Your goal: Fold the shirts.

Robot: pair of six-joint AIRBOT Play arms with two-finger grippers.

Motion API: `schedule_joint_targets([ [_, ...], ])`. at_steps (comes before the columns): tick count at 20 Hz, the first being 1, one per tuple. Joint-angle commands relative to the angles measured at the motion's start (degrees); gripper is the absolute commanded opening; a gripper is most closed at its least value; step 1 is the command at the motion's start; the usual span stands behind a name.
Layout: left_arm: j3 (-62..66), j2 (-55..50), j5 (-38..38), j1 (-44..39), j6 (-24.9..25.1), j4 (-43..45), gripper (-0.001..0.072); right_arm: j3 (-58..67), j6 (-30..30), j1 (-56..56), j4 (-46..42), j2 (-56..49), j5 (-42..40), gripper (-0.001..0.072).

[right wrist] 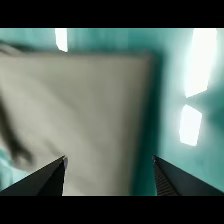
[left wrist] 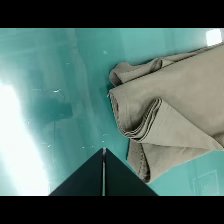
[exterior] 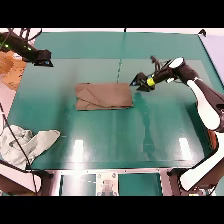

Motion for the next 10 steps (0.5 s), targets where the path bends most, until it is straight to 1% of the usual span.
schedule_joint_targets([
  [1, 0.0, 0.04, -0.24, 0.02, -0.07, 0.02, 0.0032, -1.51, -2.23, 1.7, 3.28, -3.74, 1.03, 0.0612],
  [4, 0.0, 0.04, 0.09, 0.04, -0.04, 0.39, 0.0032, -1.42, -2.4, 5.66, 5.64, -5.57, -2.71, 0.0612],
  [7, 0.0, 0.04, 0.07, 0.04, -0.02, 1.51, 0.0032, -1.4, -2.4, 7.69, 8.63, -6.19, -4.5, 0.0611],
  [8, 0.0, 0.04, 0.02, 0.02, -0.02, 1.51, 0.0032, -1.4, -2.4, 7.96, 9.4, -6.25, -4.52, 0.0561],
  [9, 0.0, 0.04, 0.0, 0.02, -0.02, 1.51, 0.0032, -1.4, -2.45, 8.02, 10.12, -6.23, -4.37, 0.0235],
  [10, 0.0, 0.04, 0.0, 0.02, -0.02, 1.49, 0.0032, -1.38, -2.45, 8.02, 10.93, -6.23, -4.26, 0.0098],
])
